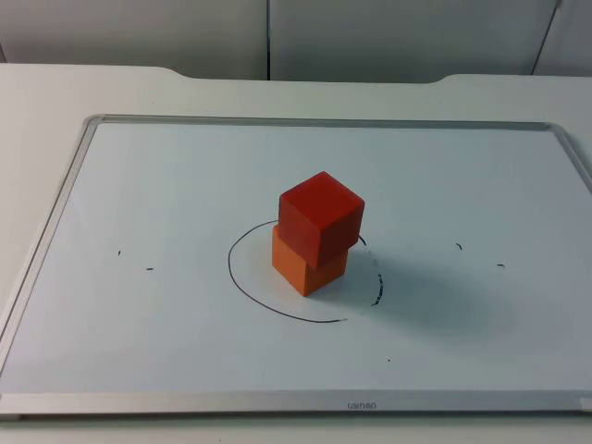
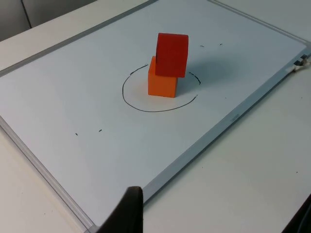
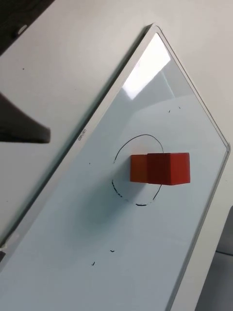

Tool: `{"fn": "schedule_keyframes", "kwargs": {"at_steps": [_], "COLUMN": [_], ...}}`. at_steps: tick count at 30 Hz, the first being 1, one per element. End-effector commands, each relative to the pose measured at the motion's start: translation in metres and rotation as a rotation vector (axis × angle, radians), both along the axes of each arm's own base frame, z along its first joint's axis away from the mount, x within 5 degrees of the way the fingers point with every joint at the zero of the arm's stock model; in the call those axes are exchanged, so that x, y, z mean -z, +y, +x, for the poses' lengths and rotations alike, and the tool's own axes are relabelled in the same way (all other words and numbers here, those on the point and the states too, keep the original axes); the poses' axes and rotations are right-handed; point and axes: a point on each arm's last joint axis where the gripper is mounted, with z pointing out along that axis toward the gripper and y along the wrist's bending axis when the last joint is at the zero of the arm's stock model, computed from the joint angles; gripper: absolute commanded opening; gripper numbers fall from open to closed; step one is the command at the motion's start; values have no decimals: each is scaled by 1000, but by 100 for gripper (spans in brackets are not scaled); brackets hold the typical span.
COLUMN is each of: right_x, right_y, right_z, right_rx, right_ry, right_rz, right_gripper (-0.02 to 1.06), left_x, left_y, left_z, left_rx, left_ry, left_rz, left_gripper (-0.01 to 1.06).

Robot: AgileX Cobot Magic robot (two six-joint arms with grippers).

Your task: Pick up one cube with the left hand and another cube with the right hand. First place the cube in the right hand at the target position, then stack the cube in the left hand on top.

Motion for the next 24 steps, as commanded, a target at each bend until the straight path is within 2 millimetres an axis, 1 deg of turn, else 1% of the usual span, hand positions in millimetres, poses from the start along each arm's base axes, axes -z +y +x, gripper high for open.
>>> {"fn": "schedule_keyframes", "kwargs": {"at_steps": [1, 18, 20, 24], "right_x": [2, 2, 2, 2], "right_y": [1, 1, 1, 1], "right_z": [0, 0, 0, -1], "right_rx": [-11, -9, 14, 119], "right_ry": [0, 0, 0, 0], "right_rz": [-1, -2, -2, -2], "right_gripper": [105, 105, 105, 105], "left_x": [0, 0, 0, 0], "left_y": [-1, -1, -1, -1], "left_z": [0, 0, 0, 0], "left_rx": [7, 7, 7, 7], "left_ry": [-2, -2, -2, -2], "left_rz": [-19, -19, -19, -19], "left_gripper": [105, 105, 105, 105]}}
